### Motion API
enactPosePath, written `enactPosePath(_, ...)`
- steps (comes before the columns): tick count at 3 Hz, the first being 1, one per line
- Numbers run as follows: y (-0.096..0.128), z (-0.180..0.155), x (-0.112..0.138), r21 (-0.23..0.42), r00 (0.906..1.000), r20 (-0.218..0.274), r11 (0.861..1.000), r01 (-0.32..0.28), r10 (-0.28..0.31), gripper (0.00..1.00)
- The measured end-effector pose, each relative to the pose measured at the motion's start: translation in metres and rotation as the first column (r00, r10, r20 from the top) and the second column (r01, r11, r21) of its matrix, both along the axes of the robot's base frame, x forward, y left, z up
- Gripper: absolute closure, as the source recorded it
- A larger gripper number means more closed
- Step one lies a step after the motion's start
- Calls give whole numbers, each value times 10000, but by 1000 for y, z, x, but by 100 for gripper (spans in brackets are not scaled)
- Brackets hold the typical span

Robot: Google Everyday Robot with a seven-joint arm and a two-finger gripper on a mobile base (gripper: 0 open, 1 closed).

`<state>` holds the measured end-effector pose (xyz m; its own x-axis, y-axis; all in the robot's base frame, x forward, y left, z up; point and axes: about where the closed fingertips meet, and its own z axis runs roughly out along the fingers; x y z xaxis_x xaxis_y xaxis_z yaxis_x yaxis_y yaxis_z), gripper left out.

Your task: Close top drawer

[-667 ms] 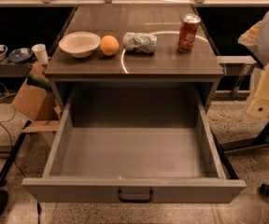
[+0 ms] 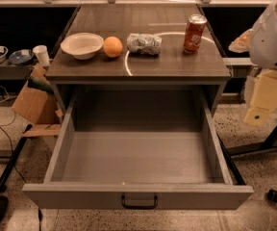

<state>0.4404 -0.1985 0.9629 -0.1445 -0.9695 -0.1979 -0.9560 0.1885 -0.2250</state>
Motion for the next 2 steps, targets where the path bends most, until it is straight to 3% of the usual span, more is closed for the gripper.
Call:
enactPosePath(1, 22, -30, 0, -102, 9897, -457, 9906, -1361, 1355, 0)
enactPosePath(2, 27, -66, -5, -268, 9431, -1153, 9482, -3167, 3117, 0)
